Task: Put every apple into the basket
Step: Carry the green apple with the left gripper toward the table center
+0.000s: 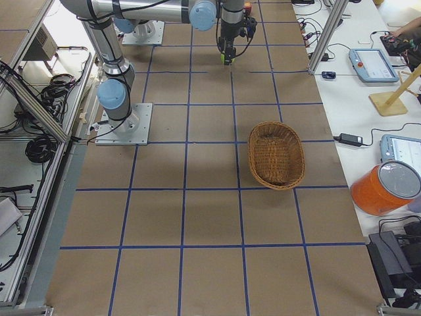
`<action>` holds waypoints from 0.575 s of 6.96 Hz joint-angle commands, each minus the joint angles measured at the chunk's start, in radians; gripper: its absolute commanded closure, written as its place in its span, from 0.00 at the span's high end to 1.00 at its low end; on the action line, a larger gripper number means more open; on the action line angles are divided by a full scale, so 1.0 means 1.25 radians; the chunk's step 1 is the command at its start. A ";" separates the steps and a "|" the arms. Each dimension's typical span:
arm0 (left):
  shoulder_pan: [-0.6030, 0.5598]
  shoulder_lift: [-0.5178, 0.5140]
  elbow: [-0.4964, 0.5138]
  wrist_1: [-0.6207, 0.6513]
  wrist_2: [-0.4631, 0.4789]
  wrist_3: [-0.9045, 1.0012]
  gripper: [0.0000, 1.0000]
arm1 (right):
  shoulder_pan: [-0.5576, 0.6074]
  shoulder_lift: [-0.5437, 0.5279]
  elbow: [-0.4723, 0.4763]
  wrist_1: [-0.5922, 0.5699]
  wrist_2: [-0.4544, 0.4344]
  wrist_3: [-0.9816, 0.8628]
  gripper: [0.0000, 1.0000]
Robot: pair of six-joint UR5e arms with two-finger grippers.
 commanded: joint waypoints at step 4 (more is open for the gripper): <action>0.034 0.014 0.041 0.010 0.000 0.019 1.00 | -0.069 0.068 0.008 -0.074 0.007 0.015 1.00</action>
